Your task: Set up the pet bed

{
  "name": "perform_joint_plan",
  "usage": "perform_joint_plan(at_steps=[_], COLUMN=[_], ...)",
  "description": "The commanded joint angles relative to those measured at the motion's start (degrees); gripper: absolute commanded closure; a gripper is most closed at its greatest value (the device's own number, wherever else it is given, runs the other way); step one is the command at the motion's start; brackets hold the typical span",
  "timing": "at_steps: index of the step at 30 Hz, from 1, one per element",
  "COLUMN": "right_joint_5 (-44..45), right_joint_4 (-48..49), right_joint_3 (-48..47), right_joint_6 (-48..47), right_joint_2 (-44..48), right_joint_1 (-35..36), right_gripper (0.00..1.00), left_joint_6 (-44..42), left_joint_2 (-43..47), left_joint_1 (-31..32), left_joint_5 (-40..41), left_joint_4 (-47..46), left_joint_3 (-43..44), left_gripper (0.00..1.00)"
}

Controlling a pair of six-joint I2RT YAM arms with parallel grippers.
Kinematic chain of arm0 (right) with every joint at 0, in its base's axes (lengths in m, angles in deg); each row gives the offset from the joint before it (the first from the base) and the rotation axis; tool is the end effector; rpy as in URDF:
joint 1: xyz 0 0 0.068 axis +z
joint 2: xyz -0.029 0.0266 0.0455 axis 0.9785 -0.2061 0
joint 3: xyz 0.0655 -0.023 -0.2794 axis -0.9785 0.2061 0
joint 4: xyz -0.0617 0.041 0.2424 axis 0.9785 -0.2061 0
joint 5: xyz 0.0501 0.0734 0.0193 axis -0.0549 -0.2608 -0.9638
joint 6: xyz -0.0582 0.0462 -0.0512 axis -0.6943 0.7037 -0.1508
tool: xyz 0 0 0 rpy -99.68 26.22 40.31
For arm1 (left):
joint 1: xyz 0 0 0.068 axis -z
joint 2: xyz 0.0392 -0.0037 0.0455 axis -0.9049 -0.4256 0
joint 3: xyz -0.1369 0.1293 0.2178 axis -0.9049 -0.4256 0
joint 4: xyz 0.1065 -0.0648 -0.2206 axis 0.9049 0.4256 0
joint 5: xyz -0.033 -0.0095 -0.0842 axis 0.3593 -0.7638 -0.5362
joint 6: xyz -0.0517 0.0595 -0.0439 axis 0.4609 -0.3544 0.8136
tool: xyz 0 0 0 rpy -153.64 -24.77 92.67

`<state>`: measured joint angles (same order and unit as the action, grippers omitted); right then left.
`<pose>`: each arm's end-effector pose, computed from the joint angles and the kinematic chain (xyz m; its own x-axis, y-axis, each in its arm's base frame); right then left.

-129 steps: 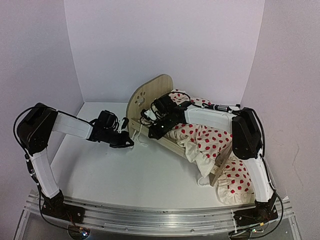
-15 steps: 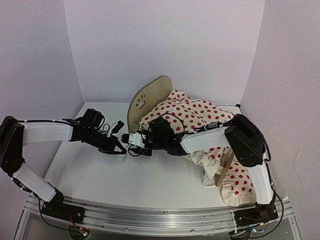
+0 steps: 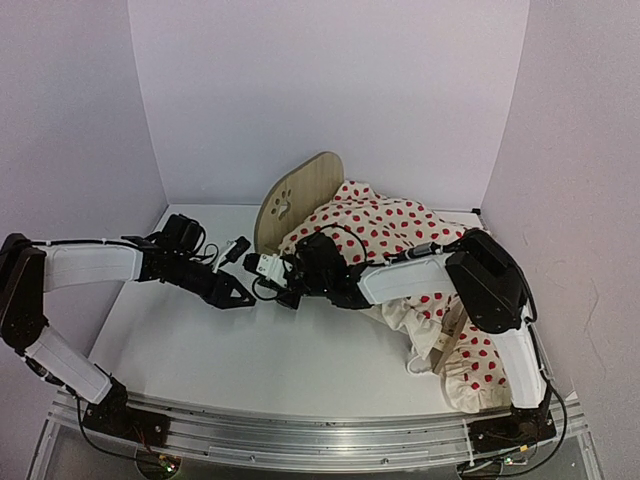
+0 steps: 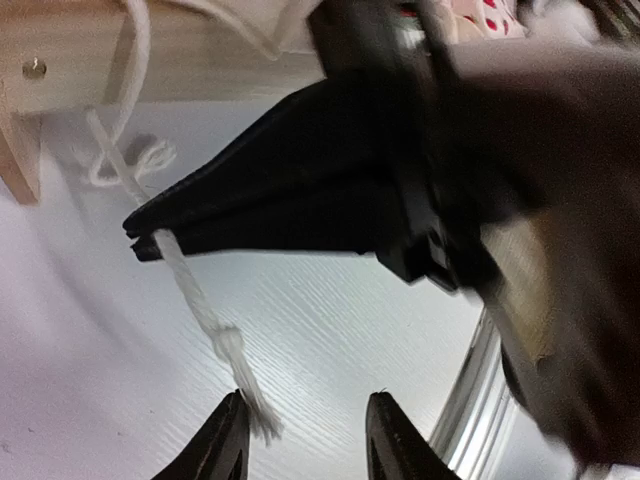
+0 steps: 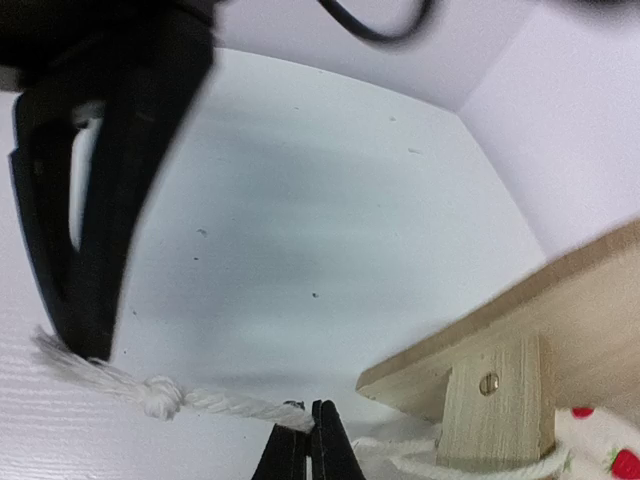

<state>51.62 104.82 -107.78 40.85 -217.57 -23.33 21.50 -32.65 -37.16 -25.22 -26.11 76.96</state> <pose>0.3192 0.4615 0.1677 0.3301 -0.5356 -0.7773 -0.8107 0.2609 -0.5241 0.2428 -0.1866 0.1997 -0.7024 0.3627 -0.6125 0.7031 0.4879 -0.5173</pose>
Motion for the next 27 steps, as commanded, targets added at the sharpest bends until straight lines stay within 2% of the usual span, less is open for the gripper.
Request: perform_joint_plan(at_steps=[1,3,5,8,12,14,16,21,24,27], right_joint_5=[-2.4,-3.5,-3.7,-2.7,-2.2,-2.1,-2.1,-1.6,-1.9,-2.0], right_joint_4=[0.2,-0.8,-1.1,-1.0,-0.4,-0.2,0.0,0.8,1.3,1.8], right_joint_3=[-3.9,-5.5,-6.0,-6.3,-7.6,-8.2,-8.5,-8.5,-9.1,-9.4], right_joint_6=[29.8,33.4,35.8,40.5,44.9,45.1,45.2,45.1,45.3,45.5], right_joint_2=[3.4,2.8,2.4,1.6,0.6,0.1,-0.2,-0.5,-1.0,-1.3], right_joint_1=[-5.6,-6.1,-6.2,-6.6,-7.3,-7.3,-7.3,-7.3,-7.3,-7.3], right_gripper=[1.00,1.00,1.00,1.00,1.00,1.00,1.00,1.00,1.00,1.00], left_joint_6=[-46.0,-66.1,-78.7,-85.9,-92.1,-96.1,-96.4,-84.3,-83.0,-80.5], left_joint_2=[9.1,9.7,5.9,-3.6,-12.8,-16.9,-20.7,-25.5,-26.8,-29.3], left_joint_1=[-0.7,-0.6,-0.1,0.8,1.7,2.4,3.0,3.5,4.0,5.0], left_joint_5=[-4.3,-1.8,1.3,6.0,10.5,12.1,13.0,11.0,9.6,10.8], left_joint_4=[-3.1,-3.4,-3.4,-4.7,-17.1,-18.7,-16.3,-6.7,0.2,8.8], left_joint_3=[-1.5,-5.0,-5.6,-1.8,1.1,3.9,8.9,19.3,21.3,24.9], left_gripper=[0.57,0.54,0.53,0.50,0.44,0.41,0.32,0.19,0.16,0.18])
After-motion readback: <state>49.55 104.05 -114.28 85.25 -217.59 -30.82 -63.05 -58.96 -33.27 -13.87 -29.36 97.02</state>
